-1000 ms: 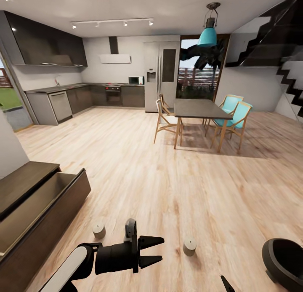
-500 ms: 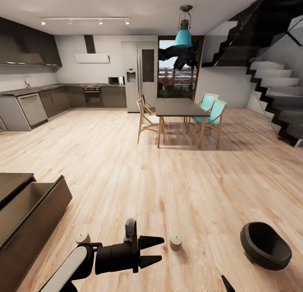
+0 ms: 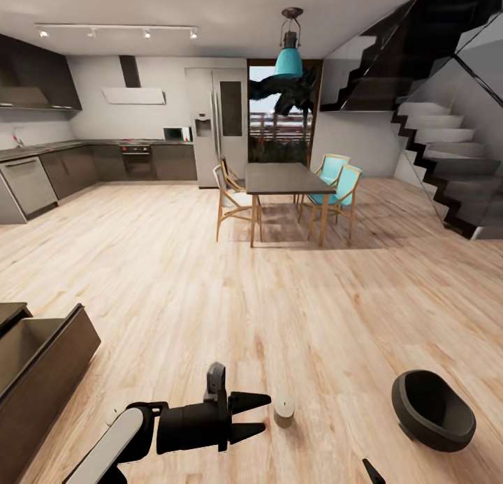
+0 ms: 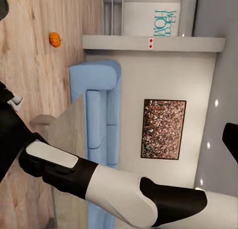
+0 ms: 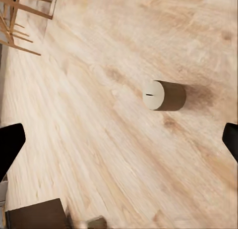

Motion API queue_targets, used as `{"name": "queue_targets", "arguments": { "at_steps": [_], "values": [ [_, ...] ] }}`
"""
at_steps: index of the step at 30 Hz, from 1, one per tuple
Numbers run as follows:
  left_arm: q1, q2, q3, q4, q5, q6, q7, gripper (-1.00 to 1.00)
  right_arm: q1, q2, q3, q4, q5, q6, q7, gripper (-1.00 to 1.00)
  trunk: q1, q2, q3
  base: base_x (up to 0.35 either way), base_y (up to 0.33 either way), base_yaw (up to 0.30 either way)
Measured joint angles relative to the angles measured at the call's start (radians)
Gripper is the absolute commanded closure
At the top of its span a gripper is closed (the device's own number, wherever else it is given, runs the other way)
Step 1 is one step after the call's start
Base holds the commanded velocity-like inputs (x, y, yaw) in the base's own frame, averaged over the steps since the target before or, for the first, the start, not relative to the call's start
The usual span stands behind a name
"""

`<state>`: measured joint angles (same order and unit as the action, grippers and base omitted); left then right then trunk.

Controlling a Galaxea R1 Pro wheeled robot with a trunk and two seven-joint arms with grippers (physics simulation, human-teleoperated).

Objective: Place each of the two pumpkins and all three candles from the living room inside a cabinet in the living room (use any cabinet), then make sure every cabinet is closed, and position the cauldron so it is next to a table in the living room.

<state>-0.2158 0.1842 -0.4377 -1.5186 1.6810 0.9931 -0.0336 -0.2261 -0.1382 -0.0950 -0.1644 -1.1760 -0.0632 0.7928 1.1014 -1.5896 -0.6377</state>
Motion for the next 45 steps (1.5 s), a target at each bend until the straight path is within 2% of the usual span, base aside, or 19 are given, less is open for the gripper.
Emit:
{"name": "queue_targets", "arguments": {
  "at_steps": [1, 3, 4, 5, 6, 7, 10, 11, 12, 14, 16, 19, 22, 25, 30, 33, 36, 43, 45],
  "values": [
    [0.0, 0.001, 0.002, 0.0, -0.015, -0.001, 0.001, -1.0, 0.0, -0.001, 0.014, -0.001, 0.015, 0.021, -0.047, -1.0, 0.0, 0.0, 0.0, 0.054, 0.0, -0.001],
    [-0.001, 0.014, 0.02, 0.001, -0.076, -0.003, 0.022, -1.0, 0.0, -0.006, 0.049, -0.016, 0.072, 0.054, -0.203, -1.0, 0.0, 0.0, 0.0, 0.028, 0.0, 0.0],
    [-0.002, 0.023, 0.036, 0.0, -0.104, -0.004, 0.044, -1.0, -0.001, -0.006, 0.063, -0.043, 0.1, 0.059, -0.277, -1.0, 0.0, 0.0, 0.0, 0.018, 0.0, 0.0],
    [-0.002, 0.026, 0.044, 0.0, -0.116, -0.005, 0.06, -1.0, -0.001, -0.005, 0.07, -0.063, 0.115, 0.061, -0.319, -1.0, 0.0, 0.0, 0.0, 0.011, 0.0, 0.0],
    [-0.002, 0.03, 0.061, 0.001, -0.142, -0.006, 0.1, -1.0, -0.001, -0.004, 0.083, -0.11, 0.15, 0.064, -0.406, -1.0, 0.0, 0.0, 0.0, 0.005, 0.0, 0.0],
    [-0.003, 0.034, 0.098, -0.001, -0.174, -0.007, 0.239, -1.0, -0.002, -0.003, 0.116, -0.211, 0.243, 0.068, -0.618, -1.0, 0.0, 0.0, 0.0, 0.003, 0.0, 0.0],
    [-0.005, 0.027, 0.154, -0.005, -0.185, -0.008, 0.492, -1.0, -0.002, 0.001, 0.169, -0.378, 0.392, 0.075, -0.945, -1.0, 0.0, 0.0, 0.0, 0.001, 0.0, 0.0],
    [-0.015, 0.024, 0.169, -0.006, -0.189, -0.009, 0.601, -1.0, -0.002, 0.002, 0.198, -0.449, 0.458, 0.084, -1.083, -1.0, 0.0, 0.0, 0.0, 0.0, 0.0, 0.0],
    [-0.023, 0.023, 0.174, -0.006, -0.189, -0.011, 0.664, -1.0, -0.002, 0.002, 0.215, -0.488, 0.489, 0.095, -1.151, -1.0, 0.0, 0.0, 0.0, 0.0, 0.0, 0.0],
    [-0.035, 0.022, 0.18, -0.006, -0.198, -0.012, 0.768, -1.0, -0.001, 0.002, 0.236, -0.546, 0.527, 0.144, -1.23, -1.0, 0.0, 0.0, 0.0, 0.0, 0.0, 0.0],
    [-0.04, 0.021, 0.182, -0.001, -0.239, -0.014, 0.81, -1.0, -0.001, 0.002, 0.243, -0.565, 0.538, 0.182, -1.252, -1.0, 0.0, 0.0, 0.0, 0.0, 0.0, 0.0],
    [-0.042, 0.02, 0.185, 0.006, -0.347, -0.015, 0.829, -1.0, 0.0, 0.001, 0.249, -0.575, 0.545, 0.203, -1.237, -1.0, 0.0, 0.0, 0.0, 0.0, 0.0, 0.0],
    [-0.043, 0.02, 0.187, 0.009, -0.408, -0.024, 0.833, -1.0, 0.0, -0.001, 0.251, -0.578, 0.554, 0.21, -1.18, -1.0, 0.0, 0.0, 0.0, 0.0, 0.0, 0.0],
    [-0.043, 0.02, 0.187, 0.025, -0.433, -0.038, 0.836, -1.0, 0.0, 0.001, 0.259, -0.578, 0.559, 0.214, -1.126, -1.0, 0.0, 0.0, 0.0, 0.0, 0.0, 0.0],
    [-0.036, 0.048, 0.181, -0.002, -0.405, -0.034, 0.808, -1.0, -0.028, 0.029, 0.287, -0.55, 0.566, 0.186, -1.098, -1.0, 0.0, 0.0, 0.0, 0.0, 0.0, 0.0],
    [-0.033, 0.031, 0.19, -0.013, -0.387, -0.051, 0.802, -1.0, -0.045, 0.045, 0.304, -0.543, 0.565, 0.202, -1.09, -1.0, 0.0, 0.0, 0.0, 0.0, 0.0, 0.0],
    [-0.032, 0.014, 0.193, -0.014, -0.369, -0.061, 0.819, -1.0, -0.031, 0.029, 0.321, -0.559, 0.565, 0.208, -1.091, -1.0, 0.0, 0.0, 0.0, 0.0, 0.0, 0.0],
    [-0.032, -0.025, 0.194, -0.014, -0.326, -0.061, 0.839, -1.0, -0.019, 0.026, 0.361, -0.594, 0.567, 0.209, -1.091, -1.0, 0.0, 0.0, 0.0, 0.069, 0.007, 0.0],
    [-0.032, -0.027, 0.194, -0.014, -0.315, -0.06, 0.839, -1.0, -0.019, 0.026, 0.372, -0.594, 0.567, 0.209, -1.091, -1.0, 0.0, 0.0, 0.0, 0.106, 0.007, 0.0]
  ]
}}
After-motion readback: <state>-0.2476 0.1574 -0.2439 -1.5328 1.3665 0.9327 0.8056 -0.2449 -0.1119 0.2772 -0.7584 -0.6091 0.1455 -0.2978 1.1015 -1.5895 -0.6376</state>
